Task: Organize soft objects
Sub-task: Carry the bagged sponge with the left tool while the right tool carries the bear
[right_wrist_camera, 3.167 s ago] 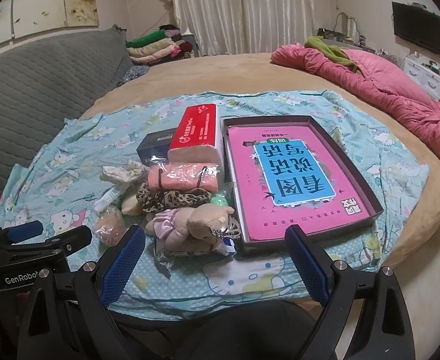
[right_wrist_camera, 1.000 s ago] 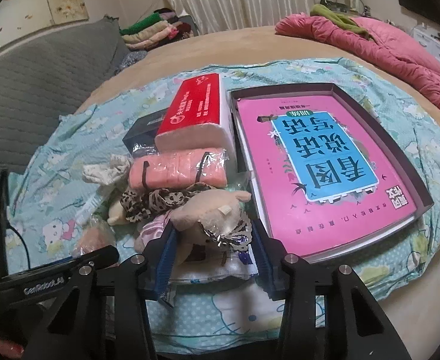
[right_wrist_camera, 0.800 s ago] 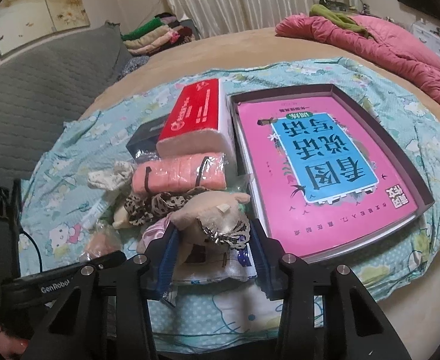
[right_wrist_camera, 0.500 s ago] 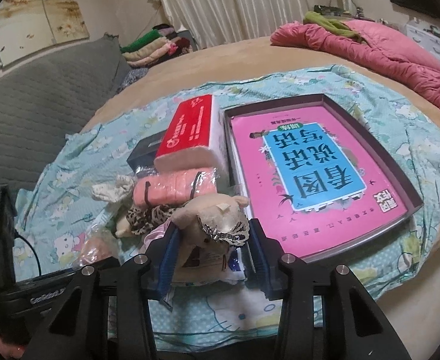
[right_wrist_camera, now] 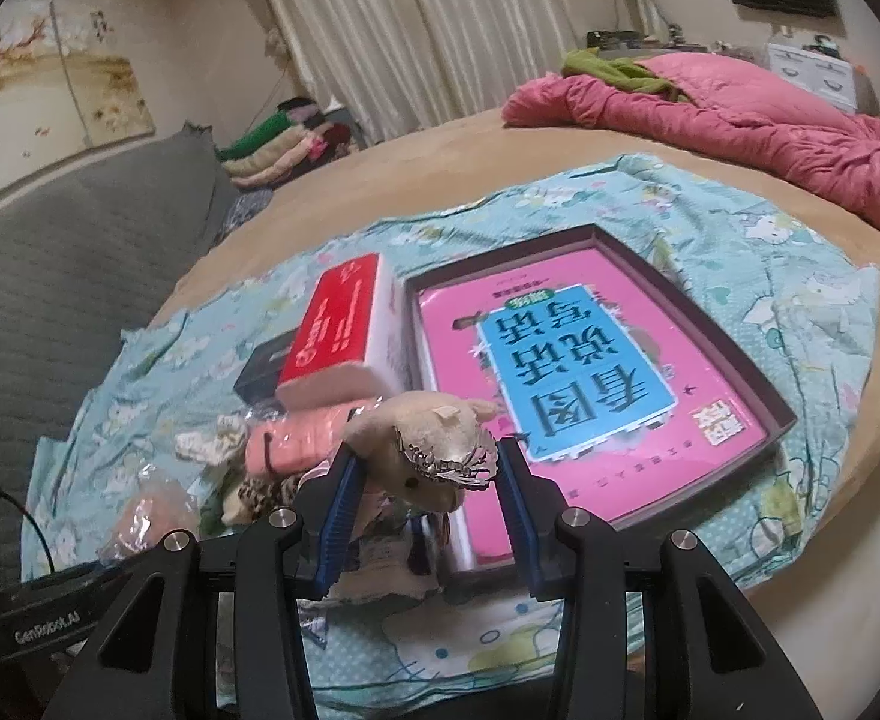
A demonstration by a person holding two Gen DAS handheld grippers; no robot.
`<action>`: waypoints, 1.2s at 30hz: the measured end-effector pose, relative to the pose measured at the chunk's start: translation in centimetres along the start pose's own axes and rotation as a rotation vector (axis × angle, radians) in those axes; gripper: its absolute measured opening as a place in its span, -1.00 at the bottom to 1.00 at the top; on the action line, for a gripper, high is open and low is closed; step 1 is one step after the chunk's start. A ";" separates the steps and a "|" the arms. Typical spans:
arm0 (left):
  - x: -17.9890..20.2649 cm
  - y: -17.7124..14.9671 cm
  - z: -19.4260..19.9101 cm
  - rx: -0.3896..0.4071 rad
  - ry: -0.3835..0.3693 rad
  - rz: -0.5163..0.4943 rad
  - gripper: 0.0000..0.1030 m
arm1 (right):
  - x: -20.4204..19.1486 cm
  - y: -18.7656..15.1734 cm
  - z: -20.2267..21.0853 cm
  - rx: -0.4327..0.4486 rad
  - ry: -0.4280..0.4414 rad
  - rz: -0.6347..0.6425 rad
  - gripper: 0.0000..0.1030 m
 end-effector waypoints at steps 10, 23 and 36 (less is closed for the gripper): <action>4.2 1.3 -0.7 0.011 -0.034 -0.073 -0.20 | 3.0 2.1 0.9 0.074 -0.041 -0.072 -0.12; 11.1 1.1 -3.9 -0.032 -0.106 -0.181 -0.20 | 7.8 3.5 1.5 0.138 -0.110 -0.192 -0.12; 15.4 -0.4 -8.6 -0.126 -0.156 -0.266 -0.20 | 12.5 3.6 1.3 0.170 -0.171 -0.320 -0.11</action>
Point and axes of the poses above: each gripper's, at about its wrist camera, not at the fingertips, and z roughly against the way its jaws point, x to its right, y to its top, the point moved 8 cm from there along -z, roughly the way its jaws point, and after that the axes turned 13 degrees about x, right-handed, at the moved point
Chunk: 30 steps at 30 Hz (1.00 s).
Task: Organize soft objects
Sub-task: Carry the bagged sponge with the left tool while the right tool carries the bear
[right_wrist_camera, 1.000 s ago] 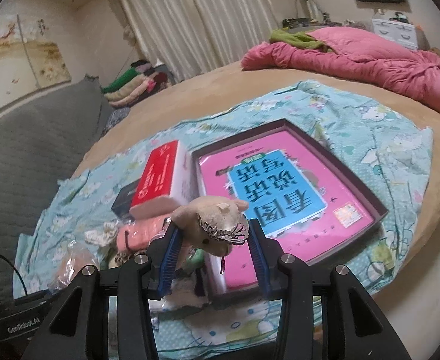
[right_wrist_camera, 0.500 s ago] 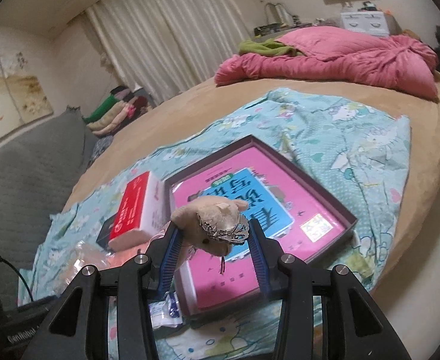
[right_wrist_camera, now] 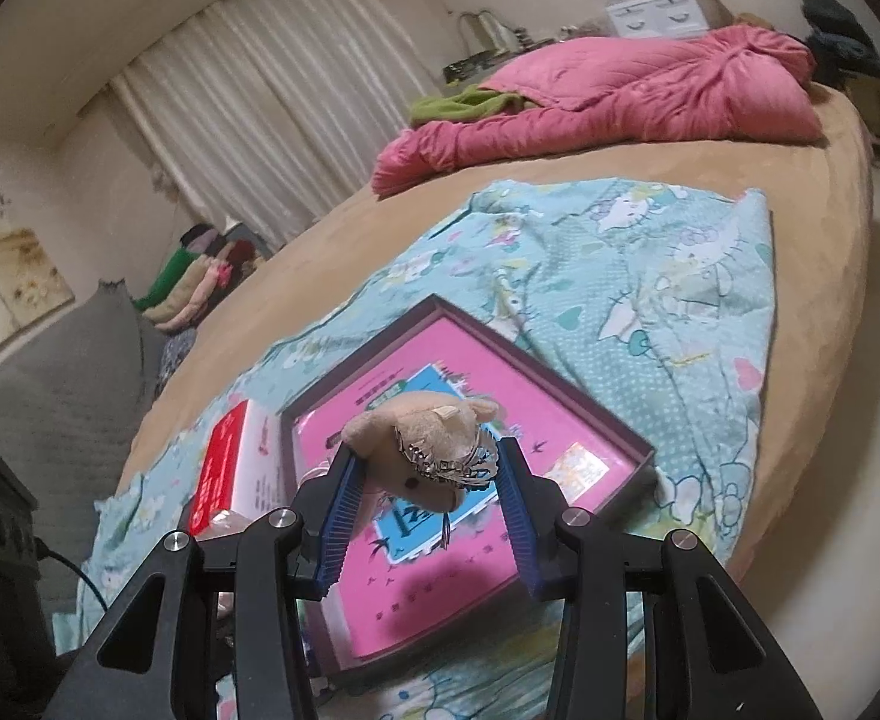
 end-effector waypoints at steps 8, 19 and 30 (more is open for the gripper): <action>0.5 -1.1 -2.8 -0.075 -0.013 -0.019 -0.20 | 2.0 -0.1 -1.0 -0.002 -0.034 -0.038 -0.11; 0.7 -2.2 -5.0 -0.137 0.004 -0.060 -0.20 | 3.7 -1.4 -3.1 -0.059 -0.084 -0.054 -0.11; 0.3 -2.6 -5.9 -0.160 0.002 -0.039 -0.19 | 4.4 -2.6 -4.4 -0.103 -0.125 -0.032 -0.09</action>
Point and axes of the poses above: each gripper's, at about its wrist camera, not at the fingertips, and z roughly against the way its jaws point, x to its right, y to its top, the point moved 8 cm from there along -z, roughly the way its jaws point, and after that the axes turned 13 degrees about x, right-handed, at the moved point
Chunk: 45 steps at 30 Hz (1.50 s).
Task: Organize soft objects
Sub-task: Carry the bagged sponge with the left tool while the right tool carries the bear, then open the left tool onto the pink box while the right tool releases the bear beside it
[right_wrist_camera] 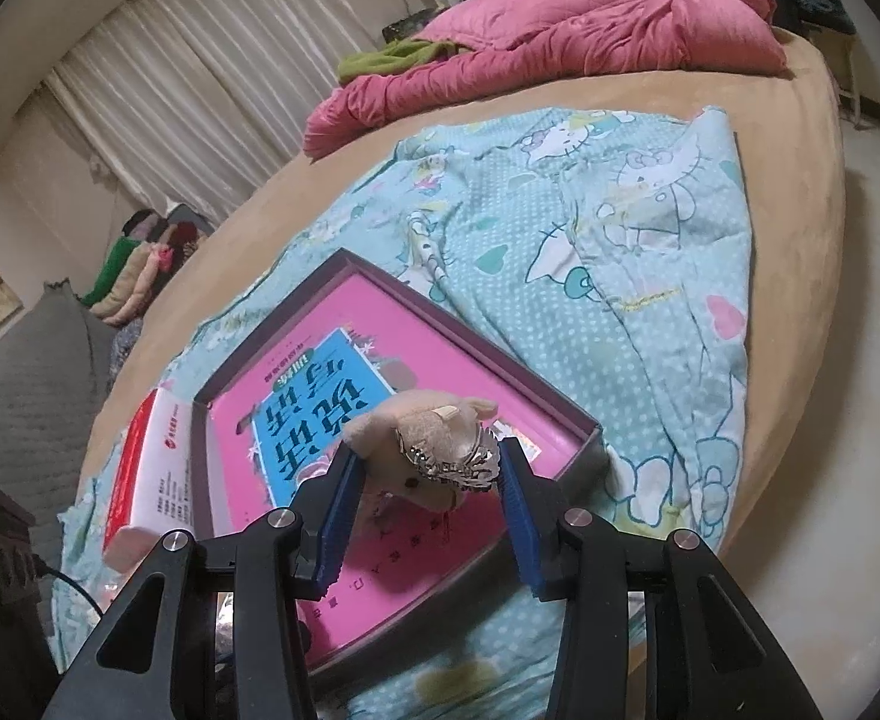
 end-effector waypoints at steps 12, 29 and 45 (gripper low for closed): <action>-0.8 0.2 -0.4 -0.004 0.016 0.038 -0.18 | 0.7 0.0 -0.2 0.004 -0.026 0.003 -0.01; -0.7 0.6 0.2 0.023 0.049 0.025 0.33 | 1.2 0.7 0.6 0.046 -0.045 0.000 0.35; -0.1 1.3 2.9 0.088 0.008 0.019 0.47 | 1.6 1.2 1.4 0.078 -0.070 0.014 0.39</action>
Point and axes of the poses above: each gripper's, at about its wrist camera, not at the fingertips, and z roughly against the way its jaws point, x to its right, y to its top, the point moved 8 cm from there along -z, roughly the way its jaws point, and after that the axes turned 13 degrees about x, right-handed, at the moved point
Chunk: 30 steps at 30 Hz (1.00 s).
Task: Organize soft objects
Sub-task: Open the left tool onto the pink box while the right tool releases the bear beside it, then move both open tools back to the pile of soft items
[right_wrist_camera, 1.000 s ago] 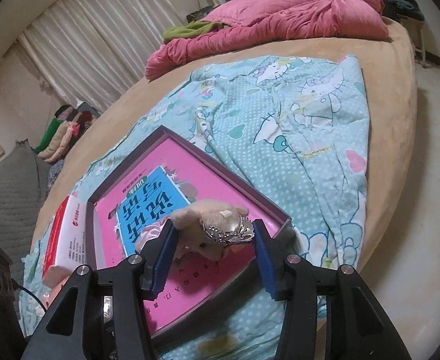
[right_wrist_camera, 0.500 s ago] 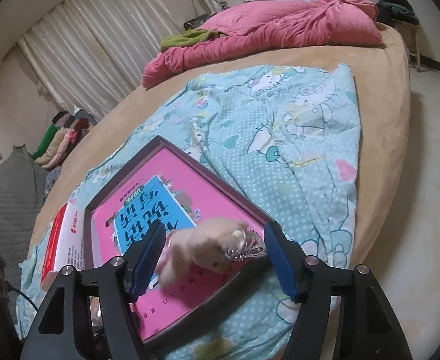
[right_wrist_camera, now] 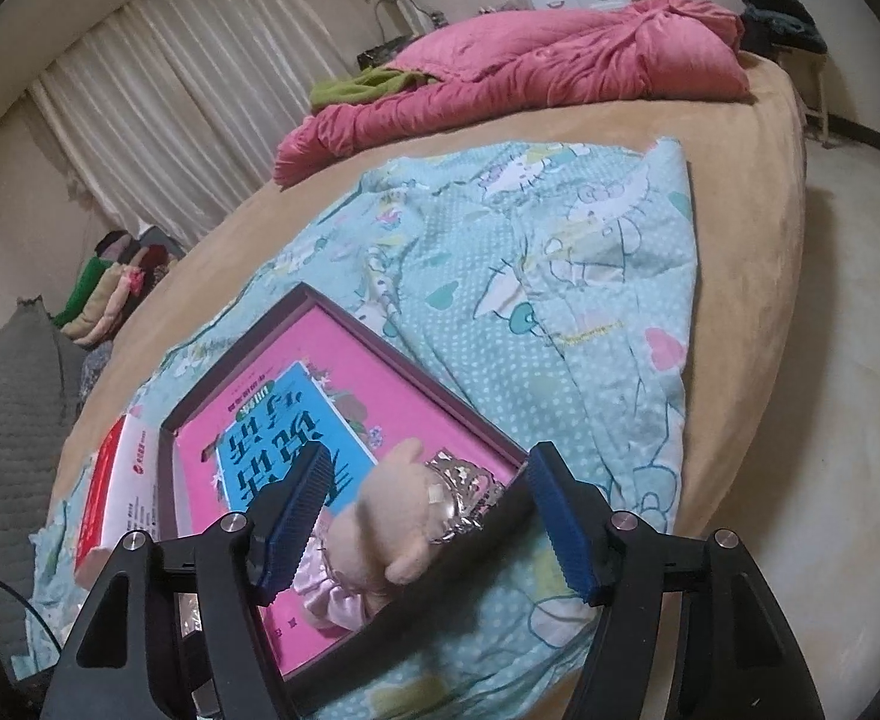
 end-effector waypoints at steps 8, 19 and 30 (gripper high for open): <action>-0.2 0.4 1.5 0.035 -0.002 0.004 0.50 | -0.1 0.3 0.4 0.018 0.002 0.017 0.53; -1.4 0.6 4.1 0.082 0.046 0.005 0.55 | -1.4 1.5 2.1 0.093 0.049 0.042 0.55; -3.3 0.1 6.2 0.093 0.081 0.024 0.55 | -2.6 2.0 3.4 0.111 0.054 0.079 0.56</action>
Point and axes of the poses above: each gripper's, at about its wrist camera, not at the fingertips, and z roughly against the way its jaws point, x to its right, y to its top, the point moved 8 cm from there along -z, roughly the way its jaws point, and after that the axes turned 13 degrees about x, right-handed, at the moved point
